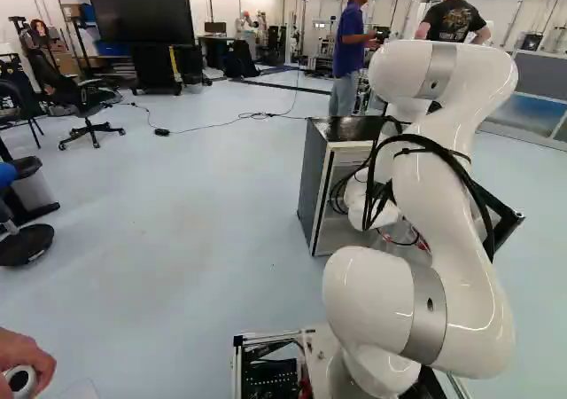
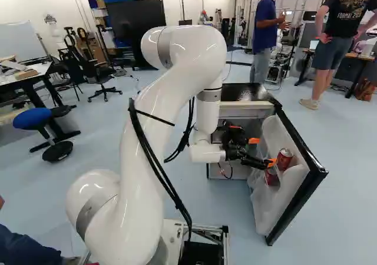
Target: Grab a drink from the fridge
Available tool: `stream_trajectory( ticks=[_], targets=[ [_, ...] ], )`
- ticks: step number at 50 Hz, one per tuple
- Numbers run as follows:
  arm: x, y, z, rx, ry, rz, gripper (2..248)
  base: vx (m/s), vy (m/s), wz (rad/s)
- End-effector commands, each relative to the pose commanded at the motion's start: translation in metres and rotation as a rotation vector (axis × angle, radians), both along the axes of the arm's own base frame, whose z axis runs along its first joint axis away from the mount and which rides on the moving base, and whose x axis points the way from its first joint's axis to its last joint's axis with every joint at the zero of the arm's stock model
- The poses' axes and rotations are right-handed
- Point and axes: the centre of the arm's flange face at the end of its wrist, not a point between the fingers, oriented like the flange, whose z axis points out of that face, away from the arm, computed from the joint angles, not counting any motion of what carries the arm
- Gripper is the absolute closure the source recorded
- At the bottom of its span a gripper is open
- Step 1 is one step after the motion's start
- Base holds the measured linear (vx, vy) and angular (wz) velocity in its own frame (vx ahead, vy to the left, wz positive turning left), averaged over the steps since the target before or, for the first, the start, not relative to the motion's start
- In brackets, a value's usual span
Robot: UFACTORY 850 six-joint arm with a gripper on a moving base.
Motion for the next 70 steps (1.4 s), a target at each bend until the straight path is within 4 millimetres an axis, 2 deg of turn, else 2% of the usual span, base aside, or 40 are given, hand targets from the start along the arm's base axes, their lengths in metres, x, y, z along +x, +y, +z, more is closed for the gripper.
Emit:
stream_trajectory(
  ticks=[70],
  targets=[
    [0.013,-0.003,-0.007,0.002,-0.018,-0.214,3,0.000,0.000,0.000]
  ],
)
